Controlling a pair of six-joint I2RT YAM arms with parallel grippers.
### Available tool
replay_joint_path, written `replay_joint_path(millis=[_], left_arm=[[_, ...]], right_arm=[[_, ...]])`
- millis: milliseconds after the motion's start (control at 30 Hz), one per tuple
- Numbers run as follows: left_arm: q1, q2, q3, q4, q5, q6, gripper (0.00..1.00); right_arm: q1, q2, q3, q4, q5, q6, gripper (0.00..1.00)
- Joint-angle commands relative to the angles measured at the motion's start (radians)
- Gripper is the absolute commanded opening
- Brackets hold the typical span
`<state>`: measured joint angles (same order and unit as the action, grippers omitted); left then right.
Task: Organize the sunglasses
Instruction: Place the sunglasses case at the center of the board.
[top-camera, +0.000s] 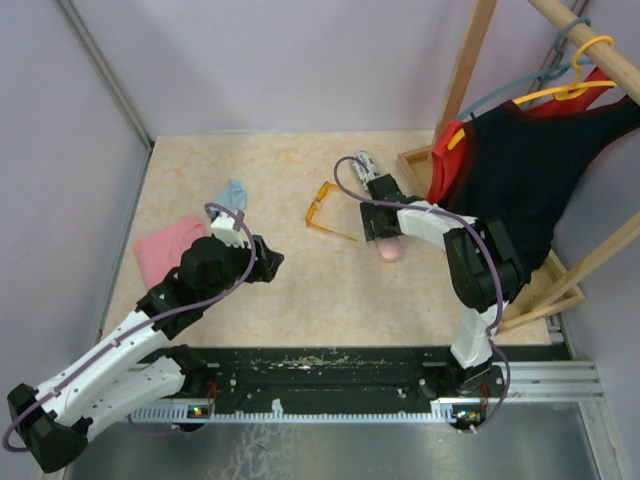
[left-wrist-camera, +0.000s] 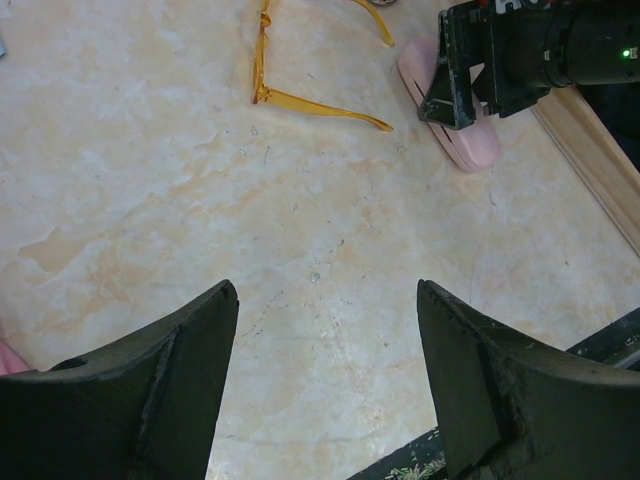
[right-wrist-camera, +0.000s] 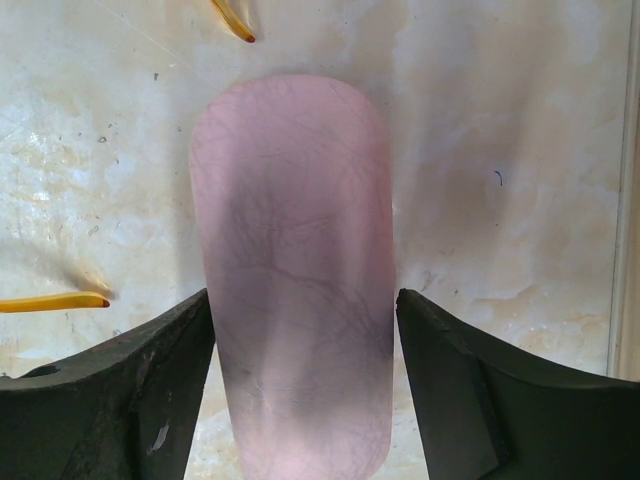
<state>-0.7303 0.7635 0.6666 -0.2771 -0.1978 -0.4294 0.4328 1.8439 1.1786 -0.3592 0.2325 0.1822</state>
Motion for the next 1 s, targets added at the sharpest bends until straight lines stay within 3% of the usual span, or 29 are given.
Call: replay_joint_path(millis=[0, 200, 333, 967], left_arm=[[0.003, -0.004, 0.007, 0.008, -0.012, 0.004, 0.78], [0.003, -0.001, 0.019, 0.0, -0.025, 0.02, 0.78], [0.004, 0.005, 0.04, -0.02, -0.041, 0.052, 0.78], [0.003, -0.008, 0.024, -0.016, -0.098, 0.091, 0.79]], right_arm=[[-0.011, -0.044, 0.039, 0.025, 0.009, -0.013, 0.73], [-0.011, -0.149, 0.093, -0.01, 0.013, -0.059, 0.75], [-0.013, -0.119, 0.2, -0.029, 0.005, -0.125, 0.76], [-0.109, 0.48, 0.925, -0.078, -0.213, -0.264, 0.85]])
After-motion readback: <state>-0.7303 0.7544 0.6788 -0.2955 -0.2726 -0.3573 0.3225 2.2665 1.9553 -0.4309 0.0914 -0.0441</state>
